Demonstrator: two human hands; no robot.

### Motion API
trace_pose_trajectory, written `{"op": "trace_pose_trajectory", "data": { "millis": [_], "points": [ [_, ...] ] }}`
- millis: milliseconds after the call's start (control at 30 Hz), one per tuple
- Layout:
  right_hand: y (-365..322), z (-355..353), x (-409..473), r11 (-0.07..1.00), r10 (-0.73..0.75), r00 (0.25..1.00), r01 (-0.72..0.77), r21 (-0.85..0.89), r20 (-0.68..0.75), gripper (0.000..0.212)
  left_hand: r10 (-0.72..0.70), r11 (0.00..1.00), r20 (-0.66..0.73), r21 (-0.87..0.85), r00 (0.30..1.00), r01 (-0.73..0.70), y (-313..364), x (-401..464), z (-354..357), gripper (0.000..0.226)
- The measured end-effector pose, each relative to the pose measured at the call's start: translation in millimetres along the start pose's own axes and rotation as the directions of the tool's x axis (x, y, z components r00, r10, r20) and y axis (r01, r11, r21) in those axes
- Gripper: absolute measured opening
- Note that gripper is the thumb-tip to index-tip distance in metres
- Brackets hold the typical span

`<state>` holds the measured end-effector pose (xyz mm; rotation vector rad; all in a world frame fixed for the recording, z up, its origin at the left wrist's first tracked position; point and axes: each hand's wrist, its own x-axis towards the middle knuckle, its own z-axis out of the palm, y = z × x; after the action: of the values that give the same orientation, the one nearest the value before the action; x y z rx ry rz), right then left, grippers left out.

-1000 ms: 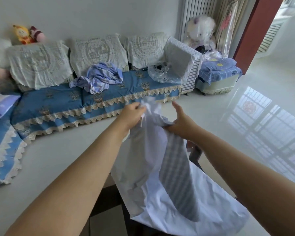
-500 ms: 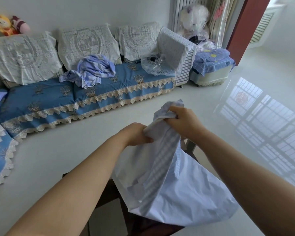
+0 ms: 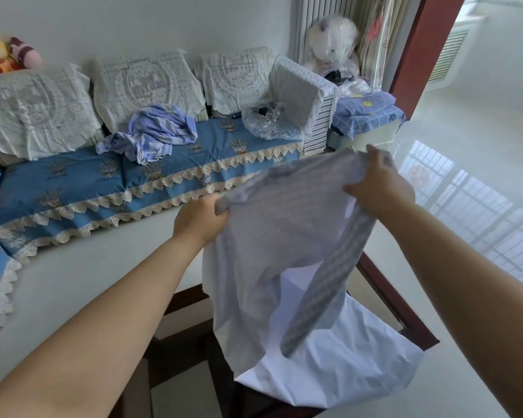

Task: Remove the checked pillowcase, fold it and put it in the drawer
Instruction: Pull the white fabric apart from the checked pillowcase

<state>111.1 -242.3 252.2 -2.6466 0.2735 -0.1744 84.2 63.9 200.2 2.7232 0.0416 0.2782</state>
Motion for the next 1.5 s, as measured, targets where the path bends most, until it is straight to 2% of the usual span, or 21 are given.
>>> {"op": "trace_pose_trajectory", "data": {
  "millis": [67,133,200,267,333,400,533,600,667,767,867,933,967,1033,1100,1167,1233,1300,1367,1400,1500],
  "points": [
    [-18,15,-16,0.977,-0.163,0.982,0.174,-0.121,0.099,0.106,0.056,0.998,-0.061,0.041,0.997,-0.053,33,5,-12,0.014],
    [-37,35,-38,0.911,-0.394,0.905,0.407,-0.059,0.157,0.109,0.190,0.976,-0.002,0.109,0.982,-0.189,67,3,-17,0.021],
    [-50,43,-53,0.867,-0.495,0.835,0.492,0.073,0.240,0.101,0.320,0.940,0.090,0.092,0.943,-0.327,89,-4,-12,0.028],
    [-53,43,-51,0.860,-0.510,0.806,0.483,0.165,0.299,0.074,0.324,0.942,0.123,-0.134,0.938,-0.307,96,-15,-7,0.023],
    [-50,43,-48,0.875,-0.474,0.803,0.475,0.095,0.362,0.034,0.295,0.919,0.113,-0.307,0.949,-0.249,91,-24,-4,0.021],
    [-44,46,-49,0.897,-0.425,0.834,0.442,0.035,0.351,0.018,0.308,0.932,0.147,-0.244,0.940,-0.267,82,-30,1,0.022],
    [-37,49,-50,0.932,-0.356,0.928,0.346,0.107,0.109,0.017,0.145,0.978,0.341,0.093,0.929,-0.186,58,-31,6,0.020],
    [-38,47,-49,0.933,-0.340,0.940,0.331,0.141,0.041,0.008,0.051,0.964,0.450,0.211,0.891,-0.162,44,-31,8,0.022],
    [-39,47,-47,0.930,-0.339,0.941,0.334,0.152,0.007,0.010,-0.042,0.954,0.534,0.272,0.845,-0.125,28,-29,11,0.032],
    [-38,38,-41,0.934,-0.295,0.954,0.301,0.193,-0.062,0.009,-0.151,0.938,0.581,0.340,0.800,-0.070,4,-34,11,0.041],
    [-38,29,-34,0.932,-0.224,0.968,0.247,0.264,-0.115,0.014,-0.082,0.955,0.453,0.290,0.888,-0.060,-12,-37,7,0.033],
    [-40,24,-29,0.923,-0.166,0.976,0.204,0.327,-0.140,0.020,0.022,0.961,0.192,0.267,0.981,-0.073,-14,-30,-3,0.027],
    [-41,20,-26,0.924,-0.149,0.977,0.192,0.331,-0.151,0.021,0.059,0.971,0.015,0.232,0.998,-0.061,-13,-24,-12,0.023],
    [-43,11,-19,0.958,-0.150,0.981,0.175,0.228,-0.123,0.029,0.071,0.985,-0.291,0.172,0.954,-0.021,-3,-7,-39,0.014],
    [-50,1,-22,0.981,-0.187,0.982,0.187,0.048,-0.014,0.060,0.103,0.980,-0.423,0.199,0.901,-0.018,18,5,-70,0.006],
    [-64,2,-40,0.934,-0.356,0.933,0.356,0.008,0.051,0.090,0.184,0.959,-0.374,0.272,0.909,-0.082,50,7,-85,0.011],
    [-81,13,-62,0.844,-0.535,0.840,0.527,0.101,0.089,0.093,0.298,0.918,-0.214,0.331,0.930,-0.218,82,0,-77,0.024],
    [-89,24,-66,0.822,-0.568,0.808,0.550,0.145,0.155,0.072,0.381,0.893,-0.109,0.301,0.918,-0.335,97,-13,-54,0.030],
    [-86,31,-55,0.865,-0.499,0.842,0.500,0.051,0.207,0.027,0.357,0.928,-0.112,0.155,0.927,-0.339,91,-22,-35,0.028],
    [-80,33,-50,0.887,-0.454,0.862,0.461,0.023,0.225,0.018,0.320,0.947,-0.108,0.071,0.941,-0.314,81,-24,-26,0.027],
    [-68,44,-47,0.916,-0.400,0.889,0.394,0.070,0.225,0.019,0.224,0.973,-0.004,-0.049,0.974,-0.224,51,-28,-1,0.023]
  ]
}}
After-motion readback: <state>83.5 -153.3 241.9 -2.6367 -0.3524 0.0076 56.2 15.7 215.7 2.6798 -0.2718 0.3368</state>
